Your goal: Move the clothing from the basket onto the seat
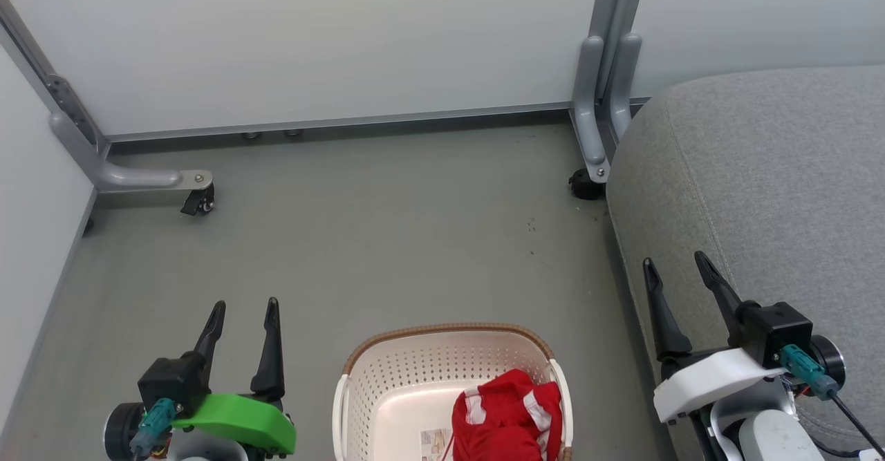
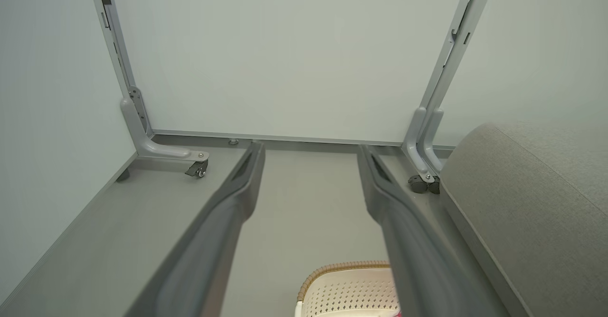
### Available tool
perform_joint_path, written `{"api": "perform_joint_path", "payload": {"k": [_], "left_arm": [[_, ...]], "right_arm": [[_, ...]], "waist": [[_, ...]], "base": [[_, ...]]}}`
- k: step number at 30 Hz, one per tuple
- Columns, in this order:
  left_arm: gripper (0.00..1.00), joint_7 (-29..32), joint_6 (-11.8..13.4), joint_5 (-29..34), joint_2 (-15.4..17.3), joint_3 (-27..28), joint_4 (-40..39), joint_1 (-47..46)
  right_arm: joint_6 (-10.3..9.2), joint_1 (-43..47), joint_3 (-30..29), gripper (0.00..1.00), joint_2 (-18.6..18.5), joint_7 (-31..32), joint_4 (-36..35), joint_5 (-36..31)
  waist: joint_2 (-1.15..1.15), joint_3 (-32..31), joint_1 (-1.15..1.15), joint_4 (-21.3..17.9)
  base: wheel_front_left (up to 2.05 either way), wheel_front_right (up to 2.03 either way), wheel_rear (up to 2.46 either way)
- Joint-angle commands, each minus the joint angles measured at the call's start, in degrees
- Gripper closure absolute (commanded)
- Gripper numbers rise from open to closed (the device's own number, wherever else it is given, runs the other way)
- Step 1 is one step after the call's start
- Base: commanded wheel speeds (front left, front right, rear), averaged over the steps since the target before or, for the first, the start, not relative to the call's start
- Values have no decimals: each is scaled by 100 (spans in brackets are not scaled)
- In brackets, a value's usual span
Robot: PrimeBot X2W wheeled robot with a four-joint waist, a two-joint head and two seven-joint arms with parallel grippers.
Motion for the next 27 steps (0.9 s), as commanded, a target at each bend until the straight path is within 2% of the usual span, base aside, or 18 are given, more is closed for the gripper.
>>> {"api": "perform_joint_path", "payload": {"k": [1, 27], "left_arm": [[0, -54, 0, 133, 11, 10, 21, 34], [0, -94, 0, 366, -17, -17, 138, -100]], "right_arm": [[1, 62, -3, 0, 8, -49, -22, -112], [1, 37, -23, 0, 53, -90, -46, -92]], "waist": [[0, -3, 0, 6], [0, 15, 0, -31]], "base": [[0, 0, 0], [0, 0, 0]]}}
